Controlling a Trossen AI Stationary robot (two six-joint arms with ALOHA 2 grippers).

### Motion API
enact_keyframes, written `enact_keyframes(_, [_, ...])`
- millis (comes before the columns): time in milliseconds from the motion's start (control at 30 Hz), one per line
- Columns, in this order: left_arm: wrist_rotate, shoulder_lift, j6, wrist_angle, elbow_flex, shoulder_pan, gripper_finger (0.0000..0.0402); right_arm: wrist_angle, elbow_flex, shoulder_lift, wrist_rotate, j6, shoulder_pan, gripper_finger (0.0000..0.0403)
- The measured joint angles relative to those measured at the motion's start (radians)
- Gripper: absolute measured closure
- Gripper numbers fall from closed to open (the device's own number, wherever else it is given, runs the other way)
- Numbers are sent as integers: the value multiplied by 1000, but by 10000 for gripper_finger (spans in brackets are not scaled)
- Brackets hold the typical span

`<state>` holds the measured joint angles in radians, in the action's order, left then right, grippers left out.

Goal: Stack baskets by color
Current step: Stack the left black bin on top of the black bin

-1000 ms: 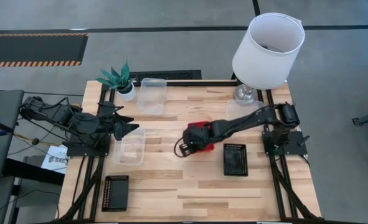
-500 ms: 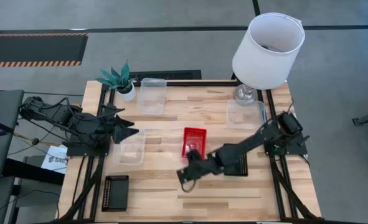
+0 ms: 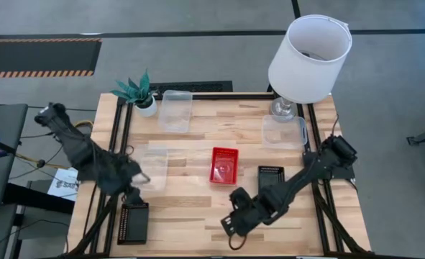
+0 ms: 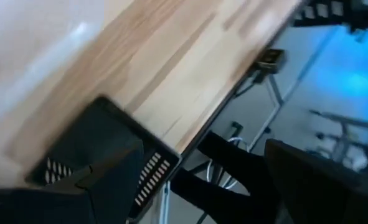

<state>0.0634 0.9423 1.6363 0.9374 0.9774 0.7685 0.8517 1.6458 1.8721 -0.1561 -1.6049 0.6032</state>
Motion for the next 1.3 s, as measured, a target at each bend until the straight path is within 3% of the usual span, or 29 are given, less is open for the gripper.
enact_keyframes(133, [65,119,215,6,0,140,79,2,1,1,0,-44,35,281])
enact_keyframes(333, [58,322,443,10,0,253,79,1,1,1,0,-44,59,281])
enact_keyframes(800, [77,654,481,-162,0,222,86,-5,1,1,10,-76,74,281])
enact_keyframes(1000, [60,748,546,-239,0,208,147,-8,0,1,38,-73,93,281])
enact_keyframes(1300, [75,761,780,-261,9,184,286,29,0,1,38,30,146,281])
